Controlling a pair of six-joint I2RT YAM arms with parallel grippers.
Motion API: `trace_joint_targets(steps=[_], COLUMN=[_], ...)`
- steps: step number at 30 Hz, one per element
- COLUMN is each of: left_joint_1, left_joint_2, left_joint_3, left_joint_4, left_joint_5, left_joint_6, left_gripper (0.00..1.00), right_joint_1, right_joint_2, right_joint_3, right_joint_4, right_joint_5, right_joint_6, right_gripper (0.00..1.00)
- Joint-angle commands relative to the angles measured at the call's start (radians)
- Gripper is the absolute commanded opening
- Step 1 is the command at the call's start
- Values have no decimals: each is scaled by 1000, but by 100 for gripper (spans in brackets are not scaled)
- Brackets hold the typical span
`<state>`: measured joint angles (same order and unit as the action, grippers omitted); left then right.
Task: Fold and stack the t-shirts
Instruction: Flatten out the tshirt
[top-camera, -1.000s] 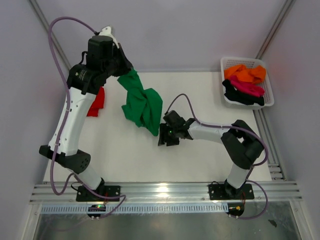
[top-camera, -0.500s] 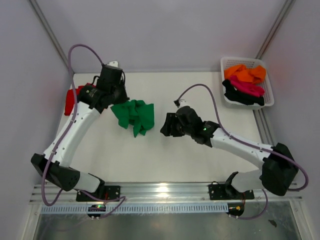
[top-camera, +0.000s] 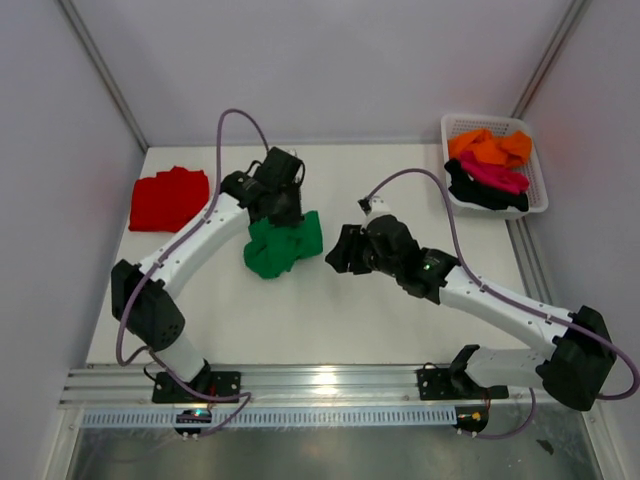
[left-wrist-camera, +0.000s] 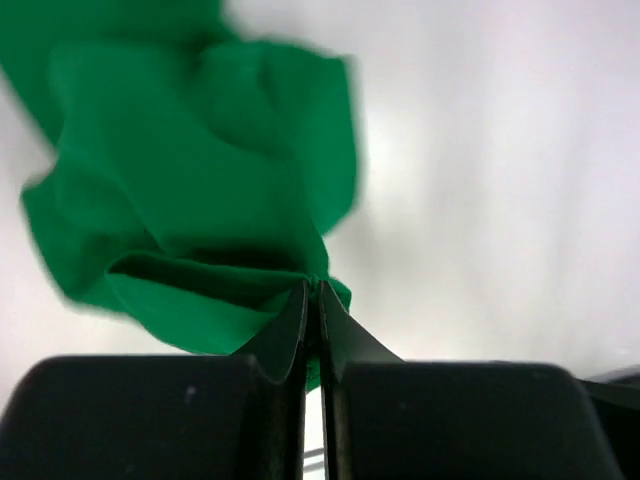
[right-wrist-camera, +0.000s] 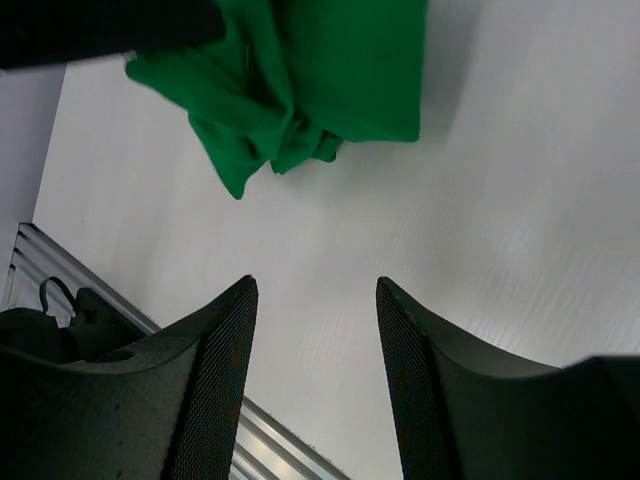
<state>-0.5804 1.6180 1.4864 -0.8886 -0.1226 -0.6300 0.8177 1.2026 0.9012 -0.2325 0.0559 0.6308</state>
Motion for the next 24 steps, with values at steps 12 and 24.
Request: trace_joint_targets(steps=[12, 24], left_joint_1=[-145, -174], left_joint_2=[155, 99], left_joint_3=[735, 527], left_joint_4=[103, -9], left_joint_5=[359, -39], left_joint_6=[-14, 96], left_gripper=[0, 51], right_joint_1=[52, 126], right_joint_2=[118, 288], right_joint_3=[-10, 105], right_joint_4=[160, 174], right_joint_5=[-19, -42], right_joint_6=[33, 12], right_gripper=[56, 56])
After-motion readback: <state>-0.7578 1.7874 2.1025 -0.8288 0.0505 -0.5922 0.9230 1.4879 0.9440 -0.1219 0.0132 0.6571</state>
